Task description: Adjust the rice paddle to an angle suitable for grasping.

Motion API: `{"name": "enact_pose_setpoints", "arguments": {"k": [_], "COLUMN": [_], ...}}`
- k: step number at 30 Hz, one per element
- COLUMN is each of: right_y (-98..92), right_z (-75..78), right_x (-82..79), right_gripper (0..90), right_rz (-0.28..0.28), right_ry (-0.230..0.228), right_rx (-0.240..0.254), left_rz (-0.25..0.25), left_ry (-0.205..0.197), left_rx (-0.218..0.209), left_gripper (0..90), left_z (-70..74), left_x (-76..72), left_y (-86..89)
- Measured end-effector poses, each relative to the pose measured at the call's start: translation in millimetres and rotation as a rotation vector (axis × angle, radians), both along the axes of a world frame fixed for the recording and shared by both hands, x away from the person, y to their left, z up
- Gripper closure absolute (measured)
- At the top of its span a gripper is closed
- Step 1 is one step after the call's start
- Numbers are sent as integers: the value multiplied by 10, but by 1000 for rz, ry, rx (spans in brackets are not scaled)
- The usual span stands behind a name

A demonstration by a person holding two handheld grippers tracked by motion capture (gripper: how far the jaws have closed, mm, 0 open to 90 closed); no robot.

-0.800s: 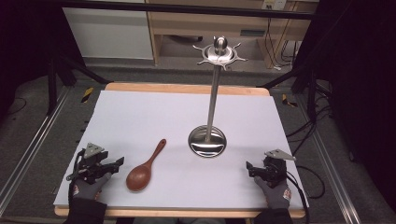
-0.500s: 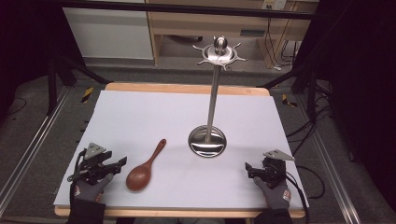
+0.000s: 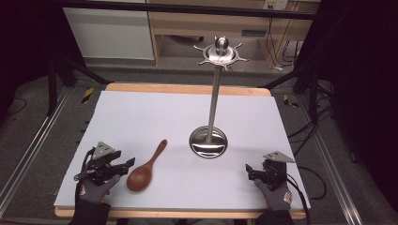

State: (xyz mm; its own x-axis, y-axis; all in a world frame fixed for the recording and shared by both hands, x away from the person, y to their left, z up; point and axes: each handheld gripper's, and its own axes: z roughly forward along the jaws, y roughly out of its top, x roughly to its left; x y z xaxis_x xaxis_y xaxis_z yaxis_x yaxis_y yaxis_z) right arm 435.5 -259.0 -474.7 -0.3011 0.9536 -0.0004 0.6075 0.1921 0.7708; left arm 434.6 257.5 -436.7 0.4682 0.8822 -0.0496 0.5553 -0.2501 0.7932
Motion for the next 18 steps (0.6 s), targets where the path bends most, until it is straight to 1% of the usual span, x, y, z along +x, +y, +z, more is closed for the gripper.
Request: {"name": "enact_pose_setpoints", "arguments": {"k": [6,10,11,13,14,16,18], "right_y": [14,31,28,21,27,28,29], "right_z": [6,12,15,15,22,23,18], "right_x": [-12,-25,-27,-26,-32,-34,-30], "right_gripper": [105,105,105,105,105,105,106], "right_rz": [6,-4,-4,1,-2,-1,-4], "right_ry": [2,1,-2,-6,1,1,2], "right_rx": [4,8,-5,-8,2,3,-1], "left_rz": [-25,-39,-46,-51,-59,-64,-68], "left_ry": [-7,-7,2,3,10,9,8], "left_rx": [13,23,30,35,44,60,66], "left_gripper": [371,374,376,377,379,378,378], "left_z": [54,79,94,108,123,156,189], "left_x": [29,42,60,74,80,90,97], "left_y": [-109,-154,-181,-217,-232,-263,-292]}}
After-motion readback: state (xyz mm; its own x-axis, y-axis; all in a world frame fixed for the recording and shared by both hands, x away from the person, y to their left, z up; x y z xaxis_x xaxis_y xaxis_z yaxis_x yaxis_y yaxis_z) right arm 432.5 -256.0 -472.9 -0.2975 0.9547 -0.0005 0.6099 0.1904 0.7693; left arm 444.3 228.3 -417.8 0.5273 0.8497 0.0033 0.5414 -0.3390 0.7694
